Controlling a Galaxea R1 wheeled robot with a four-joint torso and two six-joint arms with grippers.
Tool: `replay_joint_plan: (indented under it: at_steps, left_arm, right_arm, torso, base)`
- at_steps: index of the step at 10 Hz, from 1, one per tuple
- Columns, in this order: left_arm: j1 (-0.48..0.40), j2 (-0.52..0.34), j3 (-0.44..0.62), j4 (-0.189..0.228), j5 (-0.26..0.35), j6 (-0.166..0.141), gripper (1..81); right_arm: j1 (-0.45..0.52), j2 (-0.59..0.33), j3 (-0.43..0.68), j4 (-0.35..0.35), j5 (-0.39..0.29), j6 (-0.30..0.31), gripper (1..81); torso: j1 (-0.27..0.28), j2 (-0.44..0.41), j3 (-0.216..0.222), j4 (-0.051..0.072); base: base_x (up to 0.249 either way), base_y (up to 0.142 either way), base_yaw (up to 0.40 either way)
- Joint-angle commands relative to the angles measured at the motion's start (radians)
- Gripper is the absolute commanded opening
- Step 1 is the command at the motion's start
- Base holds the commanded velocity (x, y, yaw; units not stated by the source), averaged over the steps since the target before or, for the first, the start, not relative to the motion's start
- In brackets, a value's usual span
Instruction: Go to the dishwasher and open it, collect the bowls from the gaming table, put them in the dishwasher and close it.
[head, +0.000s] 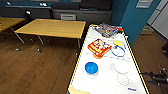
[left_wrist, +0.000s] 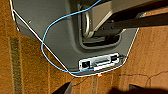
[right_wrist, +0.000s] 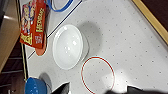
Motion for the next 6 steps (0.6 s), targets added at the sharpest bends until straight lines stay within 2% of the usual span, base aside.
replay_joint_plan:
  at_steps: [1, 4, 6]
  left_arm:
    - [0.002, -0.001, 0.004, -0.006, 0.071, 0.004, 81.1]
    - [-0.001, 0.002, 0.004, -0.006, 0.071, 0.004, 81.1]
    - [-0.005, 0.002, 0.002, -0.006, 0.071, 0.004, 81.1]
  right_arm:
    - [0.158, -0.044, -0.020, 0.021, -0.045, 0.039, 81.1]
    - [0.216, -0.015, -0.052, 0.020, -0.040, 0.075, 81.1]
    - [0.238, 0.030, -0.125, 0.023, -0.043, 0.094, 81.1]
  torso:
    - [0.000, 0.000, 0.002, 0.000]
    - [0.000, 0.001, -0.017, 0.000]
    - [0.001, 0.001, -0.017, 0.000]
  base:
    - [0.000, 0.000, 0.000]
    - [0.000, 0.000, 0.000]
    - [0.000, 0.000, 0.000]
